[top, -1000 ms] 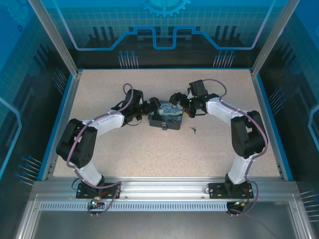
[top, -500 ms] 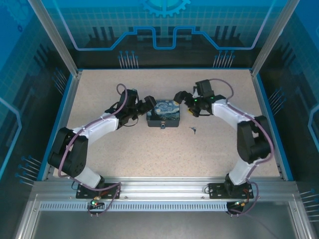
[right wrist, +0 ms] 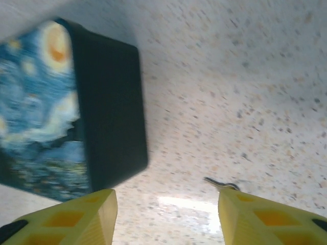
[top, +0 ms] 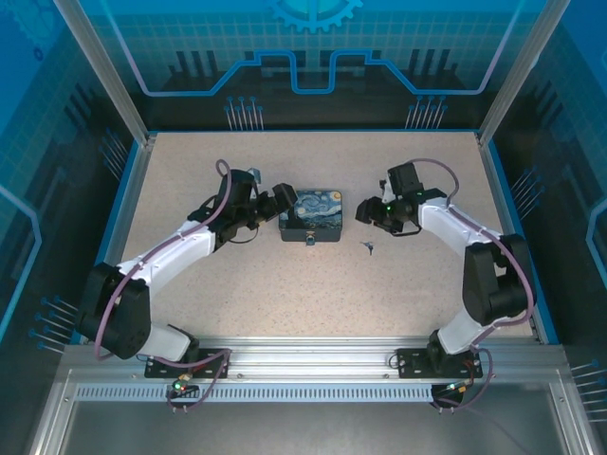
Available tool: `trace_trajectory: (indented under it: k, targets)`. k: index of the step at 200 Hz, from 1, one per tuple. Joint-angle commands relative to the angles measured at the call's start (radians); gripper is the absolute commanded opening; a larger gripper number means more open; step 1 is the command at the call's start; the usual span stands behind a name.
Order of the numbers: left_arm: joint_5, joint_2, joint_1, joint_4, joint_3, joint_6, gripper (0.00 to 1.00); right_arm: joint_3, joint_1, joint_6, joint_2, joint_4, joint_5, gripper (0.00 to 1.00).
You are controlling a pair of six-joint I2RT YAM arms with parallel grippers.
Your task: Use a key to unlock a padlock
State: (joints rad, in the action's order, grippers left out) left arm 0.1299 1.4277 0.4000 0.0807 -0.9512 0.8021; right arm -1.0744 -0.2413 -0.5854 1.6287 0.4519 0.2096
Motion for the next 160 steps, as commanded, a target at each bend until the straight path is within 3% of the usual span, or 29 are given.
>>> trace_trajectory:
  k: [1,77,160]
  targets:
    - [0.047,-0.027,0.018,0.035,-0.013,-0.029,0.99,0.033,0.005,0.054,0.039,0.039,-0.035,0.57]
    - [0.05,0.008,0.049,0.024,-0.03,-0.004,0.99,0.027,-0.042,0.064,0.153,0.013,-0.041,0.55]
    - [0.046,0.018,0.055,0.004,-0.027,0.001,0.99,0.098,-0.112,0.026,0.094,0.018,-0.117,0.52]
